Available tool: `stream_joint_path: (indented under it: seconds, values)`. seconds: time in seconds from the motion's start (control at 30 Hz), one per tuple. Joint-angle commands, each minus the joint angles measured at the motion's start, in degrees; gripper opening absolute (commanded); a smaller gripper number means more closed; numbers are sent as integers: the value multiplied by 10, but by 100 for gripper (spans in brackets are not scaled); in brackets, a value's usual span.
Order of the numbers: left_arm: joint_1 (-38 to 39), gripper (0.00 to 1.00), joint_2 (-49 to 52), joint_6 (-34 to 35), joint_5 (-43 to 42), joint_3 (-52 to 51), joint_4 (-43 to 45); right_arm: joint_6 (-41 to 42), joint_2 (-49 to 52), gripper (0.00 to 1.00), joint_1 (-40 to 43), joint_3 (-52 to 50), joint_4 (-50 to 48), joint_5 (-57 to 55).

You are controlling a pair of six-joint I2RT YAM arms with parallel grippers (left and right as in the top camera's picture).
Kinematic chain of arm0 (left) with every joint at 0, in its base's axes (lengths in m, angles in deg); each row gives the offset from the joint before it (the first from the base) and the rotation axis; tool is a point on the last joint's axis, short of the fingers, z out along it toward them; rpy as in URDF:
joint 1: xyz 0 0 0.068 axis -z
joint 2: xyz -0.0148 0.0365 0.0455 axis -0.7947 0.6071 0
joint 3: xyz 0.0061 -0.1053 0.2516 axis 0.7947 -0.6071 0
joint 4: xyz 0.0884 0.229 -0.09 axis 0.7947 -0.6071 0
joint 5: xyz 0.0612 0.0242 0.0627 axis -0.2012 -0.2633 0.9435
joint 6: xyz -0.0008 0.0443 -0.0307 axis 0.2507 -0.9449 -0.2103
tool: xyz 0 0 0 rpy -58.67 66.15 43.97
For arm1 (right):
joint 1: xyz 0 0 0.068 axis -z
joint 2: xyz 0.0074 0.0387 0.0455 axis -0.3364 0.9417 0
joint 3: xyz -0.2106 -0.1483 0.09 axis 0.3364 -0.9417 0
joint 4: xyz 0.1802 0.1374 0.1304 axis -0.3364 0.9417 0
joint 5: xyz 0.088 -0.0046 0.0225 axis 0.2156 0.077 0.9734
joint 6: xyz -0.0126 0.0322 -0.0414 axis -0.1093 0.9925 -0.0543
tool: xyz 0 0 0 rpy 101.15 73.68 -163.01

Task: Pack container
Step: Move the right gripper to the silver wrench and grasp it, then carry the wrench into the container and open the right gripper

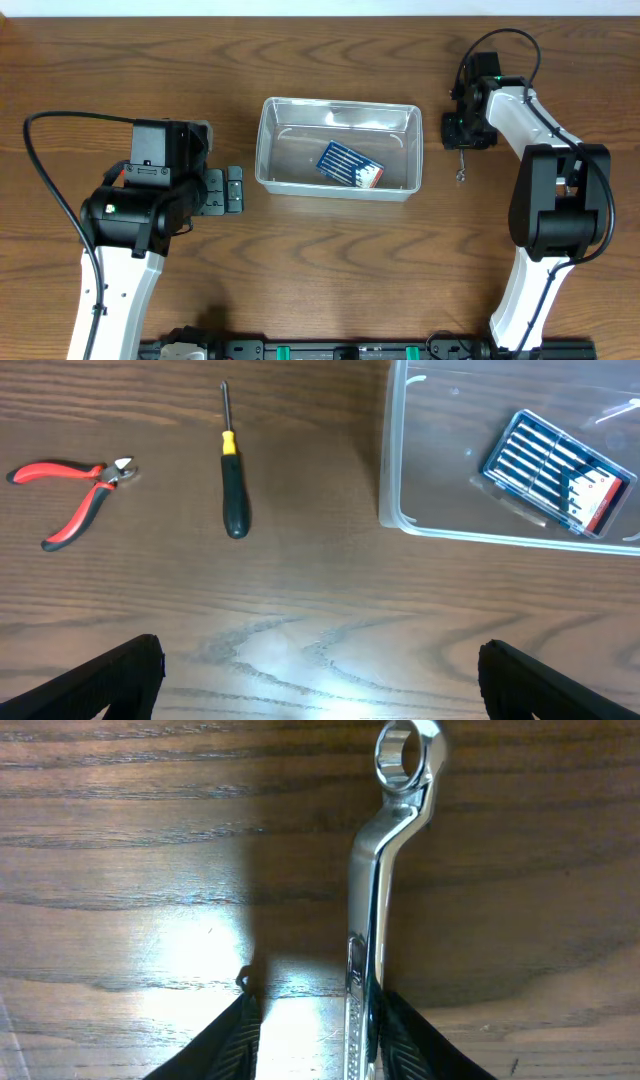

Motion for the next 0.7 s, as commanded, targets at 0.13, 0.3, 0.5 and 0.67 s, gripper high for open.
stream_joint_path:
  seconds: [0.13, 0.3, 0.5, 0.67]
  values:
    - [0, 98, 0, -7, 7, 14, 0, 0, 19, 20, 3, -22, 4, -7]
    - [0, 98, 0, -7, 7, 14, 0, 0, 19, 1, 3, -22, 3, -7]
    - [0, 99, 0, -7, 7, 14, 0, 0, 19, 1, 3, -22, 2, -7]
    - [0, 98, 0, -7, 7, 14, 0, -13, 4, 1, -2, -5, 0, -3]
